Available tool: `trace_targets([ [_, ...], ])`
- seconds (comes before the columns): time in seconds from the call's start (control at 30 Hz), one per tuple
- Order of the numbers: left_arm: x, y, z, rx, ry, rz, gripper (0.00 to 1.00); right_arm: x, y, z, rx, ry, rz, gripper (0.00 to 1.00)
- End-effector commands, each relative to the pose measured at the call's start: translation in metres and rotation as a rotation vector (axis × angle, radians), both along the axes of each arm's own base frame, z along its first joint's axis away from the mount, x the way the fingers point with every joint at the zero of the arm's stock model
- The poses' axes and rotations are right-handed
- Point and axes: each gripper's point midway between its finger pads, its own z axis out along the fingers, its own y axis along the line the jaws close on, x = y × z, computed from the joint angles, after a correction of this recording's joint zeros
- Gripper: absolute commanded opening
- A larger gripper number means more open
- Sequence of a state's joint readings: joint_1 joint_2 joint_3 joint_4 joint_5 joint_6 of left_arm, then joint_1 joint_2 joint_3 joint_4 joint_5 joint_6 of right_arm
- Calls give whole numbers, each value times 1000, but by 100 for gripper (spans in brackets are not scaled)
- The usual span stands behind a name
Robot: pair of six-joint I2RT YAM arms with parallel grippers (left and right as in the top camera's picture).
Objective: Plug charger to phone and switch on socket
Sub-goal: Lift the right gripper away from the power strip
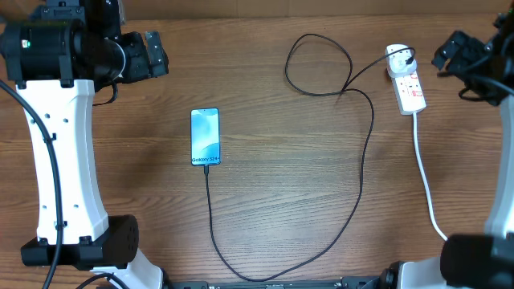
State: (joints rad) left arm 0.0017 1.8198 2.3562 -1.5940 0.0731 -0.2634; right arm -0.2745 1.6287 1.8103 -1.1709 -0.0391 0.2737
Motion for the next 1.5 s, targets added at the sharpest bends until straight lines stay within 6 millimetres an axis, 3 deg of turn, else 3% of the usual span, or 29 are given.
trace_targets([
  [0.0,-4,1,10,5,-29,8,100,-19,29,40,38,-101,134,100],
  [0.23,-4,1,10,5,-29,9,100,-79,87,80,74,-183,445,100],
  [0.43,-4,1,10,6,-29,8,100,-127,106,93,90,-185,483,100],
  [0.6,-4,1,10,5,-29,9,100,-162,116,84,132,-108,475,100],
  [0.93,-4,1,10,6,-29,8,100,-176,117,74,121,-42,503,100],
  [1.27,-4,1,10,6,-29,8,99,-186,132,88,52,-145,655,100],
  [1.47,-4,1,10,5,-29,9,100,-187,161,103,-135,-341,866,100],
])
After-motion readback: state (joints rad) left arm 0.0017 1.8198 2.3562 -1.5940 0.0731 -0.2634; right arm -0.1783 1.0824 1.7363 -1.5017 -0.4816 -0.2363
